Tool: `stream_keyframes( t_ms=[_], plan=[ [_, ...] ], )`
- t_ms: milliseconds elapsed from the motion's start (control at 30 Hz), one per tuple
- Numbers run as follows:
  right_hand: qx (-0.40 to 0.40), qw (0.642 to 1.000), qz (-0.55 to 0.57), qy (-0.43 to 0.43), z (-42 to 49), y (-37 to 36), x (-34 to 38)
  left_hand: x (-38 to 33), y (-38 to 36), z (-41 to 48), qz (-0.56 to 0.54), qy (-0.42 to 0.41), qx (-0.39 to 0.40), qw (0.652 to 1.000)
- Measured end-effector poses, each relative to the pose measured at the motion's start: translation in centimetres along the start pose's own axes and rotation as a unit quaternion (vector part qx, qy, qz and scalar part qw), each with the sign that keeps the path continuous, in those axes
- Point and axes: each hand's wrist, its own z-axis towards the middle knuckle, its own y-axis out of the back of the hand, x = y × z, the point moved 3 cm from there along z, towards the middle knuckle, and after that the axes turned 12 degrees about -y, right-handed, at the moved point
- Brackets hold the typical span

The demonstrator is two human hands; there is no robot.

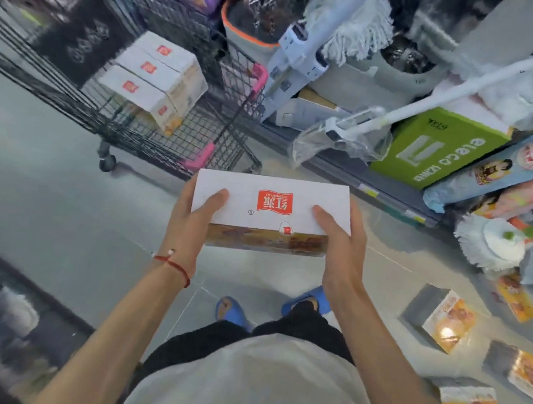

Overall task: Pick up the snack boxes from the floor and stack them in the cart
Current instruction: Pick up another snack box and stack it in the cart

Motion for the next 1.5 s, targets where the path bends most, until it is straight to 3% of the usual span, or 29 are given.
stream_keyframes(
  t_ms=[367, 867, 1200, 1500],
  plan=[
    [0.060, 0.997, -0.052, 0.006, -3.0, -13.3, -3.0, -0.1, 13.7, 1.3, -0.003, -0.014, -0.102, 0.995],
    [0.129, 0.990, -0.058, 0.011, 6.2, -30.2, 3.9, -8.2, 19.0, 16.2, 0.003, -0.027, -0.189, 0.982],
    [0.126, 0.991, -0.050, 0.008, 10.2, -38.4, 5.7, -11.2, 22.9, 26.2, 0.014, -0.051, -0.160, 0.986],
    [0.037, 0.999, -0.028, 0.010, 12.1, -48.7, 4.8, -12.6, 29.2, 37.7, 0.018, -0.045, -0.072, 0.996]
  ],
)
